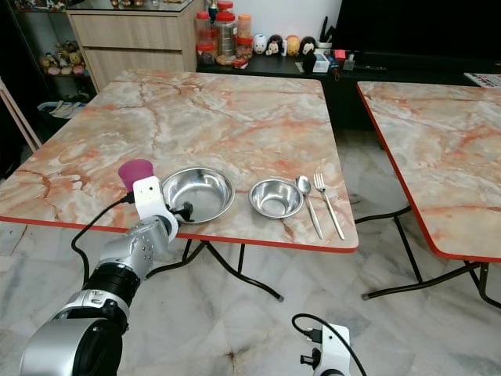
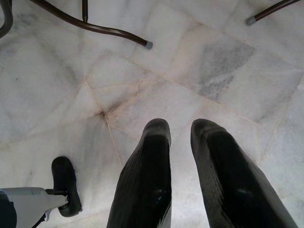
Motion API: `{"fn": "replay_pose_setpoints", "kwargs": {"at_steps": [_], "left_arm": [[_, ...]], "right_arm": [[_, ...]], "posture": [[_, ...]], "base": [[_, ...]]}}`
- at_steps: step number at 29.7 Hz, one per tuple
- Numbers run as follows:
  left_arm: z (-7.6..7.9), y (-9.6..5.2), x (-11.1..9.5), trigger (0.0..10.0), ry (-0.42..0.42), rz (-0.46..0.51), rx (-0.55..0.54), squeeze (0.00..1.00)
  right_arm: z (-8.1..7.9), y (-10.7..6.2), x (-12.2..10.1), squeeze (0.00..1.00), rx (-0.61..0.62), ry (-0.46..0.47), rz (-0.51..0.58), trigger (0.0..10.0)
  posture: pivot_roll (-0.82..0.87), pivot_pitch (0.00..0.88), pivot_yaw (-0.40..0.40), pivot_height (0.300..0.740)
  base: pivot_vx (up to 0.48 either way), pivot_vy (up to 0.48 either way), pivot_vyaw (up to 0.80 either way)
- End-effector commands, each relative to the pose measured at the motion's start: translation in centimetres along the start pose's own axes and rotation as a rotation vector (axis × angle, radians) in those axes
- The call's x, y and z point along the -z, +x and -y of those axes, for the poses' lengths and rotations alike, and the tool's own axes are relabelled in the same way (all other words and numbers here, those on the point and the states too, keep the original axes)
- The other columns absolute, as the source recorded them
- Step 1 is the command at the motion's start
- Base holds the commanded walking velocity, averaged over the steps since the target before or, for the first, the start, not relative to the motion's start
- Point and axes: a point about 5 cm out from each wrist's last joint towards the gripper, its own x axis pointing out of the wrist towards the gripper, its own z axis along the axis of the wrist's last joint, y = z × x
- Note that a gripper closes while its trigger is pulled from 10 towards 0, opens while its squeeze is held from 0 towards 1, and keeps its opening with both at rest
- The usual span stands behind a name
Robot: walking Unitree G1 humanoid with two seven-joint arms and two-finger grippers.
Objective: Setting the table
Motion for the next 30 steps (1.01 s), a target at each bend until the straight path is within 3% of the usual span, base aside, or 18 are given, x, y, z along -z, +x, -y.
{"fn": "replay_pose_setpoints", "kwargs": {"at_steps": [1,12,13,30], "left_arm": [[0.1,0.1,-0.7,10.0,-0.013,0.018,-0.017,0.00],[-0.4,0.3,-1.0,9.5,-0.045,0.045,-0.054,0.00],[-0.4,0.3,-0.9,0.0,-0.045,0.036,-0.055,0.00],[-0.1,0.5,0.1,0.0,-0.035,-0.012,-0.042,0.00]], "right_arm": [[0.1,0.0,0.1,0.00,0.006,0.012,-0.007,10.0],[0.1,0.0,0.1,0.00,0.004,0.012,-0.008,10.0],[0.0,0.0,0.1,0.00,0.003,0.013,-0.008,10.0],[0.0,0.0,-0.1,0.00,0.003,0.013,-0.007,10.0]], "posture": [[0.02,0.000,-0.015,0.740],[0.02,0.000,-0.014,0.740],[0.02,0.000,-0.013,0.740],[0.02,0.000,-0.014,0.740]], "base": [[0.000,0.000,0.00],[0.000,0.000,0.00],[0.000,0.000,0.00],[0.000,0.000,0.00]]}}
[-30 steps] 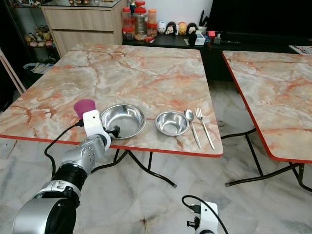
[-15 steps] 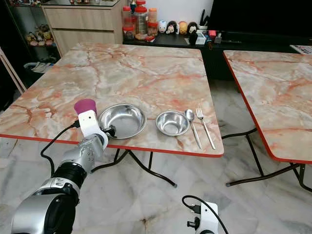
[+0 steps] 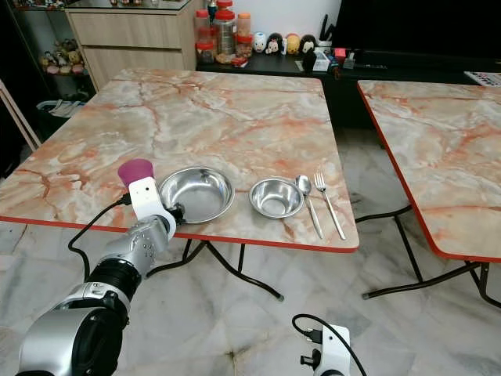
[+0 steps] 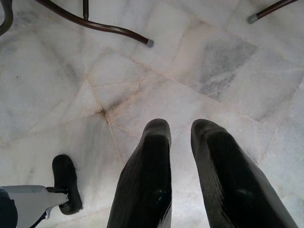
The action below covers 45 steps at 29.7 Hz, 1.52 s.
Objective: Setting the table
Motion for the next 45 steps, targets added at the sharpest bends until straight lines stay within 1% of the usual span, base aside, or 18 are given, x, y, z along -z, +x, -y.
{"fn": "replay_pose_setpoints", "kwargs": {"at_steps": [1,12,20,24,26,29,31,32,33,34,35,36,37,38,39,40,41,45], "left_arm": [[0.2,0.1,0.1,0.0,0.001,-0.017,0.001,0.00],[-0.1,0.1,0.0,0.0,0.000,-0.019,-0.013,0.00],[-0.6,0.1,0.3,0.0,-0.010,-0.018,-0.032,0.00],[-1.0,0.1,0.5,0.0,-0.025,-0.021,-0.044,0.00],[-1.2,0.1,0.6,0.0,-0.047,-0.016,-0.049,0.00],[-1.3,0.0,0.3,0.0,-0.108,0.030,-0.026,0.00],[-1.2,-0.3,-0.2,0.0,-0.157,0.102,0.018,0.00],[-1.2,-0.3,-0.2,0.0,-0.157,0.102,0.018,0.00],[-1.3,-0.4,-0.4,0.0,-0.181,0.125,0.030,0.00],[-1.6,-0.5,-0.5,0.0,-0.197,0.155,0.040,0.00],[-2.1,-0.8,-0.6,0.0,-0.219,0.202,0.070,0.00],[-2.1,-0.8,-0.6,0.0,-0.219,0.202,0.070,0.00],[-2.3,-0.9,-0.6,0.0,-0.222,0.222,0.095,0.00],[-2.7,-1.2,-0.6,3.0,-0.225,0.254,0.130,0.00],[-2.9,-1.3,-0.6,3.0,-0.227,0.265,0.139,0.00],[-3.2,-1.5,-0.7,10.0,-0.240,0.280,0.151,0.00],[-3.8,-1.8,-0.6,10.0,-0.267,0.305,0.174,0.00],[-4.0,-2.0,-0.6,10.0,-0.276,0.317,0.183,0.00]], "right_arm": [[0.0,0.1,-0.2,0.00,0.002,0.011,0.000,10.0],[-0.1,0.1,-0.2,0.00,0.001,0.009,-0.001,10.0],[-0.2,0.1,-0.3,0.00,-0.002,0.007,-0.001,10.0],[-0.2,0.1,-0.3,0.00,-0.002,0.007,-0.001,10.0],[-0.2,0.1,-0.3,0.00,-0.003,0.005,-0.001,10.0],[-0.2,0.1,-0.4,0.00,-0.004,0.003,-0.001,10.0],[-0.2,0.1,-0.4,0.00,-0.004,0.003,0.001,10.0],[-0.2,0.1,-0.4,0.00,-0.004,0.003,0.001,10.0],[-0.2,0.1,-0.4,0.00,-0.004,0.003,0.001,10.0],[-0.2,0.1,-0.4,0.00,-0.004,0.003,0.003,10.0],[-0.2,0.1,-0.5,0.00,-0.006,0.005,0.007,10.0],[-0.2,0.1,-0.5,0.00,-0.006,0.005,0.007,10.0],[-0.2,0.1,-0.5,0.00,-0.006,0.009,0.010,10.0],[-0.2,0.1,-0.5,0.00,-0.005,0.013,0.013,10.0],[-0.2,0.1,-0.5,0.00,-0.006,0.014,0.014,10.0],[-0.1,0.1,-0.5,0.00,-0.006,0.014,0.014,10.0],[-0.1,0.1,-0.5,0.00,-0.008,0.014,0.015,10.0],[-0.1,0.1,-0.5,0.00,-0.008,0.014,0.015,10.0]], "posture": [[0.02,0.000,-0.015,0.740],[0.02,0.000,-0.015,0.740],[0.02,0.000,-0.015,0.740],[0.03,0.000,-0.018,0.740],[0.03,0.000,-0.019,0.740],[0.03,0.000,-0.023,0.740],[0.03,0.000,-0.022,0.740],[0.03,0.000,-0.022,0.740],[0.03,0.000,-0.023,0.740],[0.03,0.000,-0.023,0.740],[0.03,0.000,-0.023,0.740],[0.03,0.000,-0.023,0.740],[0.03,0.000,-0.023,0.740],[0.03,0.000,-0.024,0.740],[0.03,0.000,-0.024,0.740],[0.03,0.000,-0.025,0.740],[0.03,0.000,-0.025,0.740],[0.03,0.000,-0.025,0.740]], "base": [[0.000,0.000,0.00],[0.000,0.000,0.00],[0.000,0.000,0.00],[0.000,0.000,0.00],[0.000,0.000,0.00],[0.000,0.000,0.00],[0.000,0.000,0.00],[0.000,0.000,0.00],[0.000,0.000,0.00],[0.000,0.000,0.00],[0.000,0.000,0.00],[0.000,0.000,0.00],[0.000,0.000,0.00],[0.000,0.000,0.00],[0.000,0.000,0.00],[0.000,0.000,0.00],[0.000,0.000,0.00],[0.000,0.000,0.00]]}}
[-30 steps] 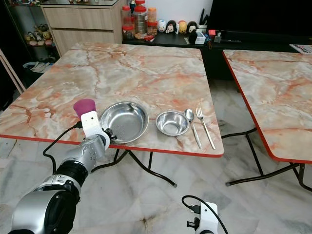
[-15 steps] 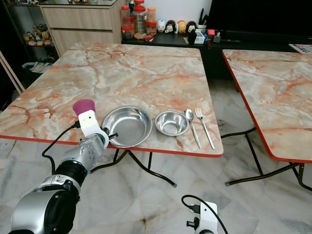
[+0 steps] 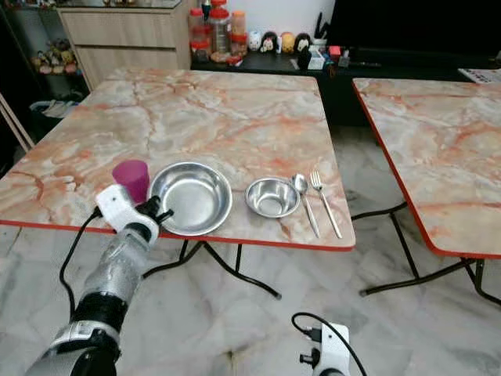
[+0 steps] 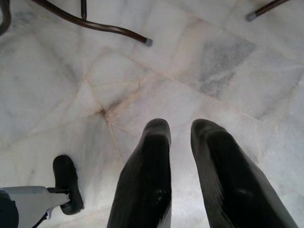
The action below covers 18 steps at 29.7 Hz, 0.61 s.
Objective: Setting the table
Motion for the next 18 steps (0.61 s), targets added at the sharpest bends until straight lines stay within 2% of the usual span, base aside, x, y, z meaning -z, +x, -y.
{"fn": "replay_pose_setpoints", "kwargs": {"at_steps": [1,5,7,12,18], "left_arm": [[-1.0,-0.6,-1.0,10.0,-0.066,0.060,0.026,0.00],[-2.4,-1.9,-2.0,10.0,-0.203,0.132,0.087,0.00],[-2.5,-2.2,-2.3,10.0,-0.229,0.147,0.115,0.00],[-2.5,-3.1,-2.9,10.0,-0.260,0.165,0.195,0.00],[-5.2,-5.3,-4.7,10.0,-0.254,0.204,0.238,0.00]], "right_arm": [[0.0,0.0,-0.2,0.00,-0.003,0.012,0.015,10.0],[-0.1,0.0,-0.4,0.00,-0.011,0.011,0.020,10.0],[-0.2,0.1,-0.4,0.00,-0.013,0.010,0.022,10.0],[-0.2,0.1,-0.6,0.00,-0.015,0.009,0.026,10.0],[-0.2,0.1,-0.7,0.00,-0.019,0.007,0.030,10.0]], "posture": [[0.05,0.000,-0.031,0.740],[0.05,0.000,-0.036,0.740],[0.05,0.000,-0.038,0.740],[0.06,0.000,-0.041,0.740],[0.07,0.000,-0.046,0.740]], "base": [[0.000,0.000,0.00],[0.000,0.000,0.00],[0.000,0.000,0.00],[0.000,0.000,0.00],[0.000,0.000,0.00]]}}
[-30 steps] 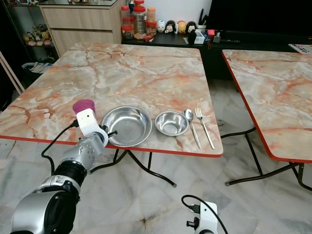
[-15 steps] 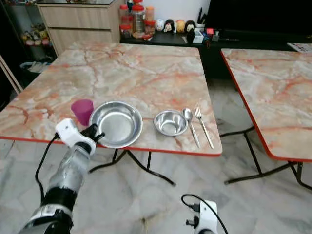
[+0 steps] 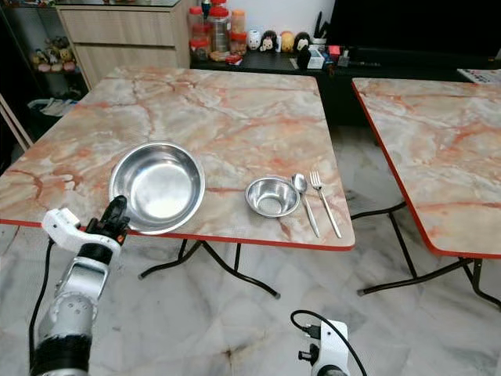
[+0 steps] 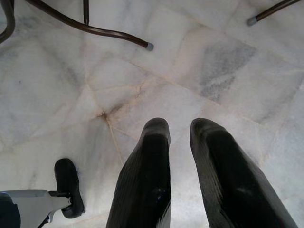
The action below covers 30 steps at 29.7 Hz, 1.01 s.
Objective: Setting the table
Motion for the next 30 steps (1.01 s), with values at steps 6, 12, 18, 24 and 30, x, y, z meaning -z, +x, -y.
{"fn": "replay_pose_setpoints", "kwargs": {"at_steps": [6,12,18,24,30], "left_arm": [[-2.6,-2.8,-3.7,10.0,0.126,0.037,-0.030,0.00],[-7.0,-6.4,-7.7,10.0,0.223,0.145,-0.241,0.00],[-10.8,-9.5,-7.7,10.0,0.247,0.147,-0.421,0.00],[-13.4,-11.9,-7.0,10.0,0.274,0.133,-0.617,0.00],[-15.0,-13.3,-5.3,10.0,0.272,0.090,-0.739,0.00]], "right_arm": [[-0.1,0.0,-0.2,0.00,-0.006,0.006,0.008,10.0],[-0.1,0.0,-0.2,0.00,-0.009,0.002,0.007,10.0],[-0.2,0.0,-0.2,0.00,-0.014,-0.003,0.006,10.0],[-0.2,0.0,-0.1,0.00,-0.011,0.000,0.006,10.0],[-0.2,0.0,-0.1,0.00,-0.010,0.000,0.004,10.0]], "posture": [[0.08,0.000,-0.046,0.740],[0.09,0.000,-0.050,0.740],[0.09,0.000,-0.052,0.740],[0.09,0.000,-0.053,0.740],[0.09,0.000,-0.050,0.740]], "base": [[0.000,0.000,0.00],[0.000,0.000,0.00],[0.000,0.000,0.00],[0.000,0.000,0.00],[0.000,0.000,0.00]]}}
